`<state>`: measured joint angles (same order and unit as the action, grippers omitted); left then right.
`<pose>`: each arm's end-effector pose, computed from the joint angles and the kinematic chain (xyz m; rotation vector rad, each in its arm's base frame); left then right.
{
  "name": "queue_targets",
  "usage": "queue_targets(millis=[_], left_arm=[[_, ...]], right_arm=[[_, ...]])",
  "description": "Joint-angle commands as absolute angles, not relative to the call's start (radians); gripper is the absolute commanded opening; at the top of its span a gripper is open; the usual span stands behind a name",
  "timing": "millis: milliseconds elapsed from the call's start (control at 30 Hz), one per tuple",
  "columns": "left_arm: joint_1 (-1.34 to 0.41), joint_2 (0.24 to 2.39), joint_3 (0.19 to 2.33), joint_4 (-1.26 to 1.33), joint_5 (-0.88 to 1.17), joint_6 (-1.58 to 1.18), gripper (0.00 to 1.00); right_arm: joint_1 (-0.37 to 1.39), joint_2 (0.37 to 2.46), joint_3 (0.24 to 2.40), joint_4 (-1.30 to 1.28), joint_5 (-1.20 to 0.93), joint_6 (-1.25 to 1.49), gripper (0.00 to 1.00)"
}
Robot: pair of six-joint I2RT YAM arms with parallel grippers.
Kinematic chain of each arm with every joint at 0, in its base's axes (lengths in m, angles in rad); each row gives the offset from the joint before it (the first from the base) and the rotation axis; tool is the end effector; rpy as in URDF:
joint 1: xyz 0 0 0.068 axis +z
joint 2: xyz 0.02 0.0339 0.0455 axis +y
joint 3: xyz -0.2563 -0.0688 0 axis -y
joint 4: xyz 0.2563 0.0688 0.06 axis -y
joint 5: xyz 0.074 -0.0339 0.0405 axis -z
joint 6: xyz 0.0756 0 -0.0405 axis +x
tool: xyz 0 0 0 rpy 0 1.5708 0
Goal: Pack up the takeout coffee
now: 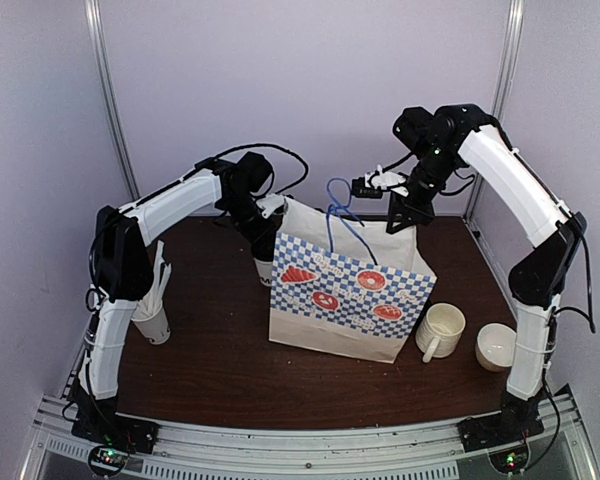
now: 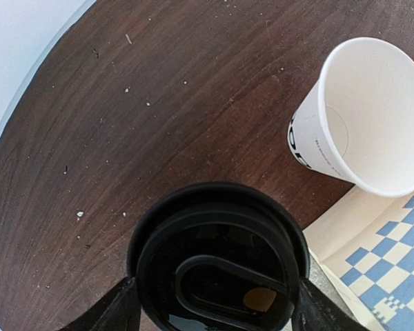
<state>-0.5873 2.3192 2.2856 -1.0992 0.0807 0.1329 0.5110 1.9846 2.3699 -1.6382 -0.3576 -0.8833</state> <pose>0.4261 -0.2910 0.2174 0.9822 2.5393 -0.2436 0.3214 0.2105 0.3625 -1.8183 2.0478 0.4050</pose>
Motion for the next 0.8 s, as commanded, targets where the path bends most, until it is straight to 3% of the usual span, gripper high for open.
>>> queue_targets(millis=[0,333,567,767], left_arm=[[-0.592,2.338,2.312,-1.077,0.095,0.133,0.75],[-0.592,2.35,2.319,-1.077,0.068,0.132,0.77],[-0.592,2.313,2.328,-1.097,0.057,0.126,0.67],[-0.592,2.172,2.298,-1.12,0.015,0.128,0.66]], right_arm=[[0.518,2.001,2.362,-1.741,-0.386,-0.876,0.04],[0.52,2.002,2.361,-1.739,-0.388,-0.876,0.04],[0.521,2.005,2.363,-1.734,-0.394,-0.873,0.05],[0.522,2.009,2.367,-1.727,-0.39,-0.883,0.05]])
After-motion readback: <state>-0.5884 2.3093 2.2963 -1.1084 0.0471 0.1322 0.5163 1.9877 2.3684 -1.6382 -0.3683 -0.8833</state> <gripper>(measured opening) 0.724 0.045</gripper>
